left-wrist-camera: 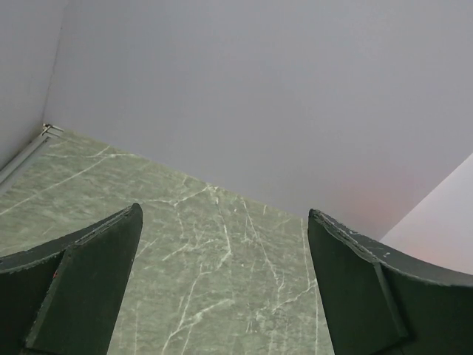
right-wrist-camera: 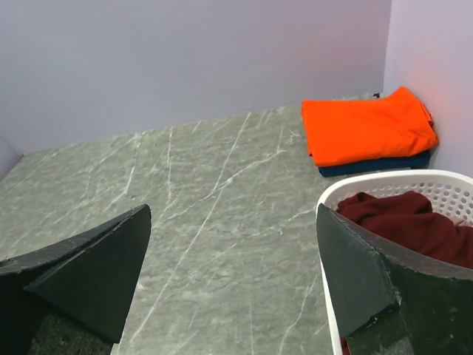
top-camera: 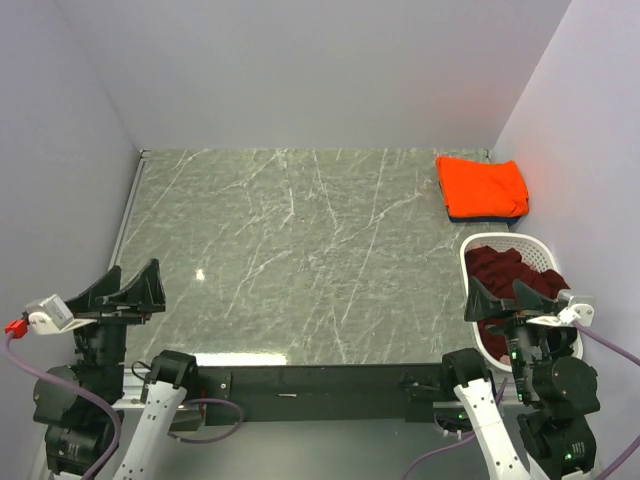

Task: Fold and stack the t-shirts
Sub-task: Grab the tshirt from the pile

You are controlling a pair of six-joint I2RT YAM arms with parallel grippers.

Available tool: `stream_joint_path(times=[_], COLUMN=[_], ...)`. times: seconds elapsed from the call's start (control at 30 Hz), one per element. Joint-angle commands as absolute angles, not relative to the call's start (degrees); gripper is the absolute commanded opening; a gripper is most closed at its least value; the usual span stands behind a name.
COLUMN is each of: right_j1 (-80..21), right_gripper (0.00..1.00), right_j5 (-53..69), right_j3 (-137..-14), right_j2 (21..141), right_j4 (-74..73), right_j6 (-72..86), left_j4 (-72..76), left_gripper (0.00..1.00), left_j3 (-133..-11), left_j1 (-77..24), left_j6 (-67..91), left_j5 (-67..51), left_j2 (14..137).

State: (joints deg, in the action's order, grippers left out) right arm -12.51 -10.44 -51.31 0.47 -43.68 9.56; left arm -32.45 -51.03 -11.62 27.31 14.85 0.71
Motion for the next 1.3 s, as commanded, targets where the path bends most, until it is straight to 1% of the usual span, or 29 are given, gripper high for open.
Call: stream_joint_path(times=[0.0,0.17,0.27,0.43,0.6,0.7,0.77,0.87,1.0,1.07,1.1,1.13,1.17,1.27], right_j1=[-12.9,-12.9,-12.9,-12.9,-12.9,-12.8,-12.7,-9.7,-1.5,3.5,4.6,6.3,6.9,7.9], right_gripper=[0.98,0.99,0.99,0.99,0.99,0.99,0.99,0.99,0.99,0.95,0.88,0.84,0.76,0.69], right_j5=[-10.5,-10.8,-10.3,-9.8,-16.3,-20.2,-25.4,-26.6,-21.9,-19.3,-17.4,-16.8,-16.4,-16.0], right_j3=[-50.8,-49.6,-49.8,-51.6,-54.3,-55.1,-54.9,-54.9,-53.6,-52.9,-52.4,-52.2,-51.9,-50.5], right_j2=[-6.9,-4.7,-0.4,11.1,26.3,34.3,38.7,43.4,47.1,49.6,50.4,51.1,52.5,55.0], right_j4=[-41.0,-40.1,-39.1,-38.5,-41.8,-43.2,-43.3,-43.2,-40.4,-39.2,-38.6,-38.1,-37.6,-35.6], right_j6=[9.9,11.9,13.1,15.0,20.1,23.9,26.2,27.4,28.1,28.6,28.9,29.5,30.0,32.1], left_j4=[-31.5,-30.9,-29.1,-27.4,-27.9,-27.8,-27.5,-28.1,-28.1,-28.1,-28.3,-28.4,-28.5,-28.6], left_gripper=[0.99,0.99,1.0,0.99,1.0,0.99,0.99,0.99,0.99,0.99,0.99,0.99,0.99,0.99], left_j3=[-49.8,-46.3,-44.5,-41.9,-37.9,-37.6,-36.9,-37.1,-36.8,-36.8,-37.0,-37.0,-37.1,-37.3], left_j1=[-11.6,-11.7,-11.7,-11.7,-12.0,-12.6,-13.1,-14.4,-15.4,-15.5,-15.6,-15.7,-15.6,-15.7], left_j6=[28.2,30.8,32.5,33.6,32.4,32.9,32.9,32.9,32.9,32.9,32.8,32.8,32.8,32.6], left_j5=[14.1,13.5,13.6,15.2,14.7,14.6,14.4,16.3,16.4,16.3,16.3,16.3,16.3,15.9], left_j2=[2.7,5.4,7.4,10.5,11.1,10.5,9.8,9.6,10.2,10.4,10.7,10.8,11.0,11.6])
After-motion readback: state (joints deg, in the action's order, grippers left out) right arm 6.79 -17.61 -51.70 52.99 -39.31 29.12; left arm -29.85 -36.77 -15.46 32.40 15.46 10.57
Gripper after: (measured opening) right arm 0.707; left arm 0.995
